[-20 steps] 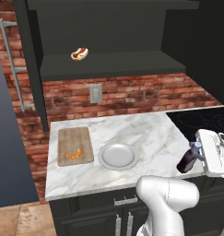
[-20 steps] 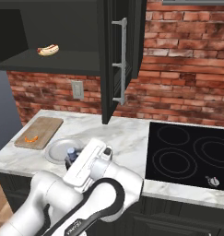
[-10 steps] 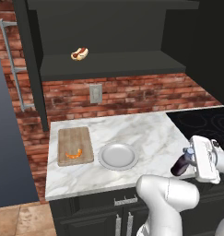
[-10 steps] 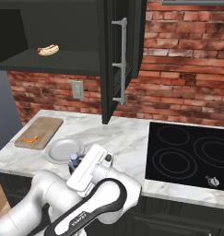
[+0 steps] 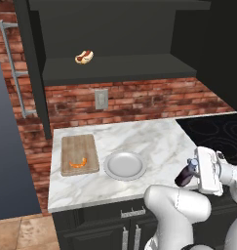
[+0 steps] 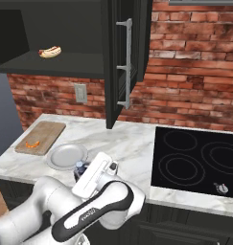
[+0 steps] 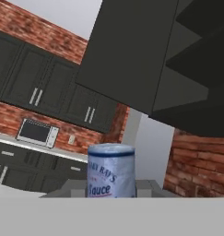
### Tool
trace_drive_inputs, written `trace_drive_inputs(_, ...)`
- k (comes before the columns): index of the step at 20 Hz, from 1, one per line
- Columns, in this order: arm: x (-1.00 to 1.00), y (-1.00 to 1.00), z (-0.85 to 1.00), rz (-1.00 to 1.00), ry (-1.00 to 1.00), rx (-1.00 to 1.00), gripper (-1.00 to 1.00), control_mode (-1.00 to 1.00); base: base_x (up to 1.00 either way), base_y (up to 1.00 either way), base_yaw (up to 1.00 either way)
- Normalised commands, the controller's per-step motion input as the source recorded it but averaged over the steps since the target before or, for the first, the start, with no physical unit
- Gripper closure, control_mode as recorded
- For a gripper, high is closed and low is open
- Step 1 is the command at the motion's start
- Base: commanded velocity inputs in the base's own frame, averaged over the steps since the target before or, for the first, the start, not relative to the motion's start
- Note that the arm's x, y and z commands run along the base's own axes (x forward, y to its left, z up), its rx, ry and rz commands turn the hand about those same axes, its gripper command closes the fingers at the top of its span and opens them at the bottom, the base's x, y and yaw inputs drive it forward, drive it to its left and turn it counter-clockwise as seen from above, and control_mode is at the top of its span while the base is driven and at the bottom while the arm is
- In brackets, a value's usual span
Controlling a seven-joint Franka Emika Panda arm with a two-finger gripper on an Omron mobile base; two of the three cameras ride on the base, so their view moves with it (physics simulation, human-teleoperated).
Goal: Pick the shrimp from the plate and place it on the cutting board. Then pick the condiment bottle from the cabinet and place it next to the cutting board.
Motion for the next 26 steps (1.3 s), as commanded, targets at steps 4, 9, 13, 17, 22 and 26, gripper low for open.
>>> trace_drive_inputs(4,0.29,-0.01,-0.15,0.00,0.00,0.00,1.00,-1.00,0.00,0.00,0.00)
trace_drive_inputs(9,0.32,-0.03,-0.12,0.00,0.00,0.00,1.00,-1.00,0.00,0.00,0.00)
trace_drive_inputs(13,0.34,-0.03,-0.18,0.00,0.00,0.00,1.00,-1.00,0.00,0.00,0.00)
trace_drive_inputs(17,0.35,-0.01,-0.22,0.00,0.00,0.00,1.00,-1.00,0.00,0.00,0.00)
trace_drive_inputs(22,0.30,-0.01,-0.27,0.00,0.00,0.00,1.00,-1.00,0.00,0.00,0.00)
trace_drive_inputs(26,0.27,-0.02,-0.32,0.00,0.00,0.00,1.00,-1.00,0.00,0.00,0.00)
